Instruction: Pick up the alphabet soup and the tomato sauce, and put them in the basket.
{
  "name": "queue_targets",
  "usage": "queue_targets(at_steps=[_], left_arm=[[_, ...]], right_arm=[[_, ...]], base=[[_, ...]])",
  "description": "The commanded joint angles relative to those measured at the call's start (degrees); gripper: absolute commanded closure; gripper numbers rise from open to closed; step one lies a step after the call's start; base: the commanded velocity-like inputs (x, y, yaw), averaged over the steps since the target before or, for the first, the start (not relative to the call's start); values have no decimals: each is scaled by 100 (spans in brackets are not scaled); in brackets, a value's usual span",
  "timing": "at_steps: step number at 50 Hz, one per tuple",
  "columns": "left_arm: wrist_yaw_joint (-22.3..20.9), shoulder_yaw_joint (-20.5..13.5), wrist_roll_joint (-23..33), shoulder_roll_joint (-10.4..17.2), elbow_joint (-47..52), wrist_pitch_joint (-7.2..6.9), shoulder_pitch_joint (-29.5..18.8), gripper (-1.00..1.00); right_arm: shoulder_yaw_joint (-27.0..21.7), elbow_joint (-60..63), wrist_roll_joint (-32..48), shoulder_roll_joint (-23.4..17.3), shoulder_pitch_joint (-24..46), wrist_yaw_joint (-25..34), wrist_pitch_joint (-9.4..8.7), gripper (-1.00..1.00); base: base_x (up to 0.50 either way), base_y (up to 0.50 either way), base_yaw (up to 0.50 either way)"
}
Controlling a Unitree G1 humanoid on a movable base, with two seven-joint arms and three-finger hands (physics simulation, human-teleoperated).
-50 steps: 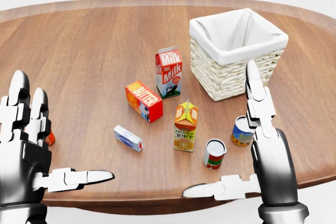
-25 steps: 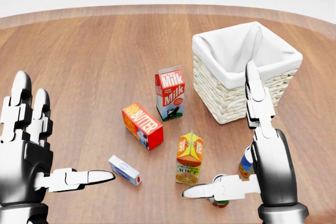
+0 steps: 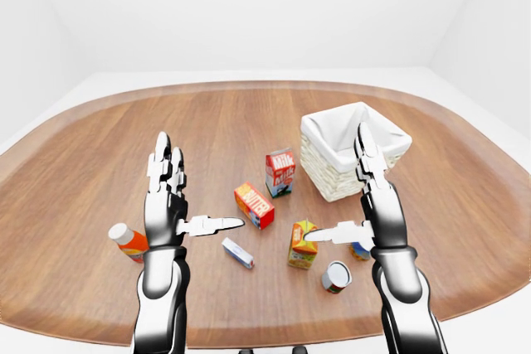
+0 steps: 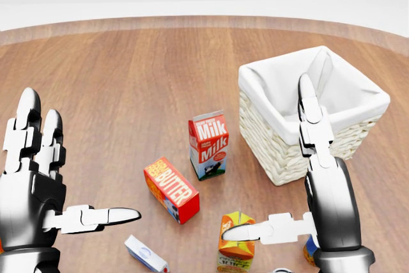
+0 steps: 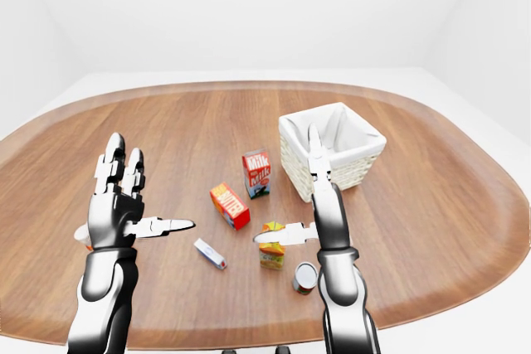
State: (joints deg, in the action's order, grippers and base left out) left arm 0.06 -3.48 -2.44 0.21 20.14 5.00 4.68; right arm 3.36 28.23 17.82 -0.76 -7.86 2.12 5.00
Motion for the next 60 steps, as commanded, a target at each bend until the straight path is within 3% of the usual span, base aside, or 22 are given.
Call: queue_targets(at_steps=[1, 22, 42, 49, 57, 60], left_arm=[[-3, 4, -2, 0, 4, 0, 11, -100], [-34, 29, -32, -5, 11, 0, 35, -100], [-99, 96, -68, -24, -8, 0, 76, -100], [-112, 122, 27, -11, -97, 0, 89, -100], [-109, 129, 53, -14, -41, 0, 91, -100], [-116, 124, 57, -10, -60, 0, 88, -100]], right_arm=[[7, 7, 0, 1, -14, 4, 0, -100], [18, -35, -6, -5, -23, 5, 0, -100], [59, -5, 2, -5, -27, 64, 0, -100], [243, 368, 456, -21, -124, 97, 0, -100], [94, 370, 915, -141, -381, 110, 0, -100], [72, 757, 1471, -136, -490, 437, 0, -100]], base=[[32, 0, 0], [30, 0, 0], [1, 0, 0], [0, 0, 0], [0, 0, 0], [0, 0, 0]])
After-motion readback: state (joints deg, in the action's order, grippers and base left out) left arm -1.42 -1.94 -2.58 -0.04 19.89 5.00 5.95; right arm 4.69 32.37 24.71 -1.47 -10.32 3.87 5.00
